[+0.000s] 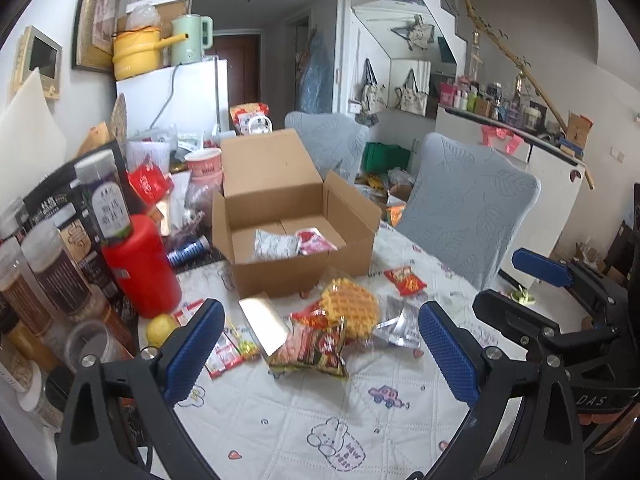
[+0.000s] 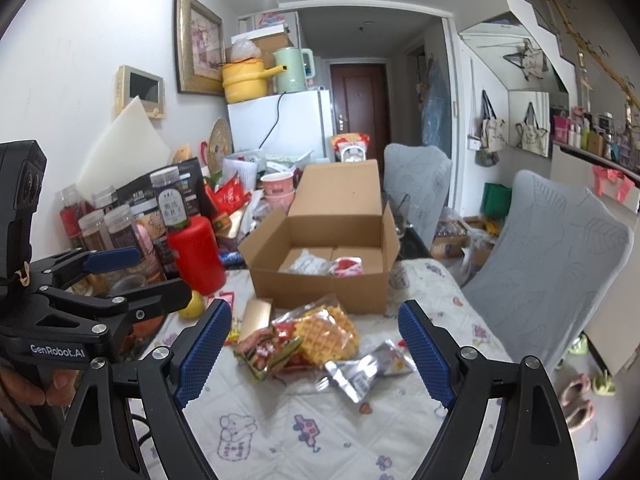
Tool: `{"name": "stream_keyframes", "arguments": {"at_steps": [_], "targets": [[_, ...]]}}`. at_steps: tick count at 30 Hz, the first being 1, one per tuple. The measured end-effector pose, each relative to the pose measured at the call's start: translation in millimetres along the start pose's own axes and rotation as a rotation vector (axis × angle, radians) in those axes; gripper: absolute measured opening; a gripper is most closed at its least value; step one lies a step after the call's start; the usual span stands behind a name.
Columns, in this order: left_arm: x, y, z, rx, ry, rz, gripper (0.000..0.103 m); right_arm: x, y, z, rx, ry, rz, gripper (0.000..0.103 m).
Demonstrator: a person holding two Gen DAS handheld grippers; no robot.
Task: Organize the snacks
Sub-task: 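Withdraw both grippers from the box back over the table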
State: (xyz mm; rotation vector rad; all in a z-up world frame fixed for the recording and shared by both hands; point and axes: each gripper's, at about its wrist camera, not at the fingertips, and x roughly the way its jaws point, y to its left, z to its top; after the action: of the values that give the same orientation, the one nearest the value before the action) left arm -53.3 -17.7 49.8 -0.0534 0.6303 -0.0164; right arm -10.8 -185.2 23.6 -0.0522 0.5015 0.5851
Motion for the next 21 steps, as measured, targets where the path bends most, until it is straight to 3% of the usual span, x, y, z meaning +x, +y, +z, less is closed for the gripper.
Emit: {"name": "stream_keyframes", "arguments": {"at_steps": [21], "targets": [[59, 9, -58, -0.053, 0.151, -0.066, 0.099, 50, -17, -61, 0.072, 0.187, 0.004, 0.086]]}}
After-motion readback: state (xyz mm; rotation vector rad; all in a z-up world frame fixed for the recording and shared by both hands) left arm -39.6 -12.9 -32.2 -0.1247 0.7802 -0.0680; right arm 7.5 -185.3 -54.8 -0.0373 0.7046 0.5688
